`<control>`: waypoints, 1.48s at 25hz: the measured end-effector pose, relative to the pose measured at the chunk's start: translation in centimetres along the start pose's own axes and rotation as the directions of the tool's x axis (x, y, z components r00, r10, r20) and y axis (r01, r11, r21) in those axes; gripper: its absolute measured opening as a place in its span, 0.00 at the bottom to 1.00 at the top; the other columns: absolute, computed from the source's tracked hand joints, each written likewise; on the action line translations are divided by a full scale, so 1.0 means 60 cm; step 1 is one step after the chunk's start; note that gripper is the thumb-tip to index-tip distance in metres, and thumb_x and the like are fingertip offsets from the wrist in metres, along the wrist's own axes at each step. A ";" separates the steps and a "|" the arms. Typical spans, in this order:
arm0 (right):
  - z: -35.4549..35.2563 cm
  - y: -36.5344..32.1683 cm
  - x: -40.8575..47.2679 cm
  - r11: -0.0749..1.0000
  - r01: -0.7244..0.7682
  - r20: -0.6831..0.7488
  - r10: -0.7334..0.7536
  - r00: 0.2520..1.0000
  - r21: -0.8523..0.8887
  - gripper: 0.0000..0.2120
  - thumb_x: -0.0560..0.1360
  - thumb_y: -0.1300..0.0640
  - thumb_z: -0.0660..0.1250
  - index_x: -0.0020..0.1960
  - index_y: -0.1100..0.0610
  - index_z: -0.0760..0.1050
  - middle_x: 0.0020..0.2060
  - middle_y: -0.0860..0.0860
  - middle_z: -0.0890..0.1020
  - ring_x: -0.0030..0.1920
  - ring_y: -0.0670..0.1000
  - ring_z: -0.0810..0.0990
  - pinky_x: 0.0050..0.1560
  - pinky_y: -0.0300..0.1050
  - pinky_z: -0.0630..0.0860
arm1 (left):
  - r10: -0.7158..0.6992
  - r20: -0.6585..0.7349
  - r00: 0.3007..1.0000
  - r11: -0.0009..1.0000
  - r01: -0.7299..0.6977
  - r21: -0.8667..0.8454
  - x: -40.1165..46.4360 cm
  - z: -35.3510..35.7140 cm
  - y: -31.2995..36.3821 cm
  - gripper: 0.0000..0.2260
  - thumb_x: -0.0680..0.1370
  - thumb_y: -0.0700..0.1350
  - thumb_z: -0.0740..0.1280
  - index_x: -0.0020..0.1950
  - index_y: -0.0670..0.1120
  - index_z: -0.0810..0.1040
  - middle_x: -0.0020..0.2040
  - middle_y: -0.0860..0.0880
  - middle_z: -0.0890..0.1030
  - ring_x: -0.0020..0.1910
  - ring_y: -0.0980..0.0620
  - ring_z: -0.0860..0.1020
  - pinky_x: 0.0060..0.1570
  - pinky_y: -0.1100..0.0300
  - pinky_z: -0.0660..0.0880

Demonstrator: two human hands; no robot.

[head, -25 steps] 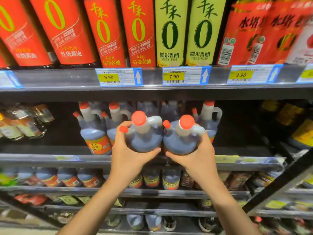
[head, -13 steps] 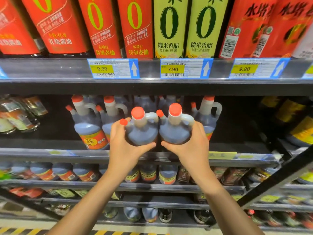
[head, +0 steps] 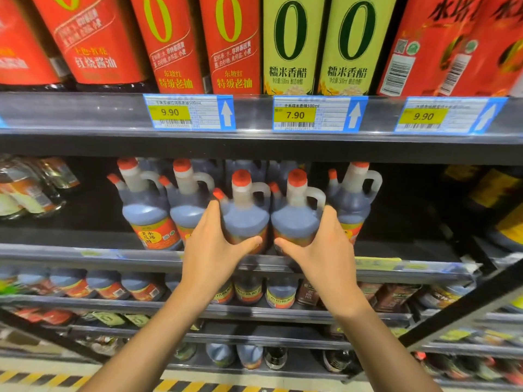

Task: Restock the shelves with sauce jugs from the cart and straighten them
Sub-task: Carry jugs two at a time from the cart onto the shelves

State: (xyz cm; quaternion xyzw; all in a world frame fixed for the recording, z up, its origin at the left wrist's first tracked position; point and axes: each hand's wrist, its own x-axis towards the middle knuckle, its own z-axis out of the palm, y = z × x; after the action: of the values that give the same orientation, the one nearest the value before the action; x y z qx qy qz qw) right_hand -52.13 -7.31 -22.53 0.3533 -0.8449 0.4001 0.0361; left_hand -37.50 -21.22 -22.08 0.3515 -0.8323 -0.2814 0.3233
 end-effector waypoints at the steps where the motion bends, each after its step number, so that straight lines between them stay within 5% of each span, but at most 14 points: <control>1: 0.004 0.001 -0.006 0.999 0.000 -0.010 0.000 1.000 0.039 0.43 0.66 0.41 0.80 0.71 0.55 0.63 0.62 0.52 0.77 0.63 0.54 0.77 0.53 0.53 0.82 | -0.002 0.017 1.000 0.999 0.003 -0.034 -0.002 0.003 -0.004 0.31 0.67 0.63 0.77 0.61 0.52 0.67 0.54 0.54 0.80 0.52 0.50 0.80 0.41 0.53 0.78; 3: 0.012 0.004 -0.020 0.997 0.019 -0.041 -0.016 0.999 0.069 0.45 0.68 0.43 0.80 0.76 0.57 0.61 0.65 0.54 0.72 0.65 0.51 0.71 0.56 0.47 0.78 | -0.008 0.033 0.999 0.996 0.011 -0.085 -0.010 0.005 -0.015 0.40 0.70 0.60 0.76 0.76 0.51 0.61 0.72 0.51 0.74 0.68 0.49 0.76 0.59 0.46 0.79; 5: 0.019 0.011 -0.029 0.996 0.040 -0.052 -0.036 0.998 0.083 0.45 0.71 0.46 0.78 0.78 0.58 0.58 0.67 0.55 0.69 0.66 0.50 0.68 0.57 0.43 0.74 | 0.005 0.026 1.000 0.997 -0.003 -0.075 -0.024 0.002 -0.018 0.43 0.73 0.54 0.77 0.81 0.48 0.57 0.77 0.50 0.66 0.74 0.50 0.69 0.68 0.46 0.74; 11: 0.027 0.039 -0.046 0.990 0.033 -0.018 -0.030 0.999 0.136 0.38 0.78 0.55 0.73 0.80 0.60 0.56 0.72 0.57 0.67 0.72 0.53 0.67 0.67 0.45 0.70 | 0.035 0.045 0.998 0.998 -0.032 -0.061 -0.059 -0.008 -0.016 0.31 0.76 0.49 0.74 0.76 0.50 0.65 0.68 0.57 0.66 0.66 0.55 0.72 0.64 0.60 0.73; 15: 0.043 0.053 -0.093 0.977 0.199 -0.098 -0.191 0.977 0.073 0.30 0.77 0.58 0.72 0.75 0.66 0.66 0.67 0.61 0.71 0.68 0.60 0.71 0.67 0.48 0.69 | 0.071 0.040 0.997 0.992 -0.075 0.100 -0.093 -0.018 -0.024 0.24 0.79 0.51 0.70 0.72 0.45 0.70 0.67 0.51 0.71 0.65 0.60 0.69 0.65 0.69 0.66; 19: 0.076 0.033 -0.141 0.943 0.331 -0.058 -0.330 0.942 0.023 0.21 0.79 0.53 0.67 0.66 0.65 0.77 0.62 0.59 0.78 0.63 0.63 0.76 0.66 0.58 0.73 | 0.049 0.091 0.995 0.957 -0.073 0.282 -0.133 -0.040 -0.046 0.24 0.79 0.59 0.63 0.70 0.47 0.73 0.69 0.50 0.71 0.66 0.49 0.74 0.63 0.49 0.75; 24: 0.128 -0.057 -0.201 0.951 0.311 0.260 -0.301 0.918 0.003 0.26 0.80 0.42 0.57 0.69 0.57 0.77 0.69 0.53 0.77 0.72 0.61 0.71 0.72 0.59 0.70 | -0.098 0.114 0.989 0.804 0.011 0.594 -0.186 -0.126 -0.104 0.28 0.78 0.64 0.55 0.72 0.51 0.74 0.73 0.46 0.71 0.72 0.42 0.70 0.66 0.40 0.71; 27: 0.158 -0.135 -0.233 0.927 0.369 0.487 -0.292 0.824 -0.070 0.33 0.79 0.35 0.46 0.77 0.51 0.68 0.77 0.48 0.68 0.80 0.57 0.58 0.79 0.56 0.58 | -0.255 0.071 0.964 0.690 0.130 0.712 -0.246 -0.196 -0.148 0.30 0.77 0.66 0.50 0.74 0.54 0.72 0.76 0.45 0.70 0.76 0.38 0.66 0.69 0.35 0.66; 30: 0.195 -0.217 -0.279 0.873 0.485 0.599 -0.358 0.716 -0.057 0.39 0.76 0.33 0.38 0.80 0.49 0.62 0.80 0.48 0.63 0.81 0.58 0.52 0.81 0.57 0.52 | -0.311 -0.016 0.950 0.620 0.216 0.754 -0.317 -0.276 -0.189 0.28 0.76 0.64 0.55 0.68 0.51 0.78 0.71 0.43 0.76 0.69 0.34 0.73 0.63 0.32 0.71; 37: 0.303 -0.430 -0.453 0.732 0.675 0.702 -0.525 0.481 0.085 0.36 0.77 0.36 0.43 0.77 0.52 0.68 0.77 0.51 0.68 0.80 0.63 0.58 0.79 0.61 0.57 | -0.463 -0.246 0.851 0.465 0.470 0.750 -0.512 -0.476 -0.292 0.25 0.75 0.63 0.59 0.63 0.50 0.81 0.63 0.42 0.80 0.61 0.33 0.77 0.58 0.34 0.73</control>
State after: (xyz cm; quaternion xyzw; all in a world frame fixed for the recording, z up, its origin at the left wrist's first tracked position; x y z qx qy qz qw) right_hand -11.64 -15.74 -27.40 0.7426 -0.6519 0.1130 -0.1043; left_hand 7.29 -14.95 -26.68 0.6709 -0.7389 0.0385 0.0488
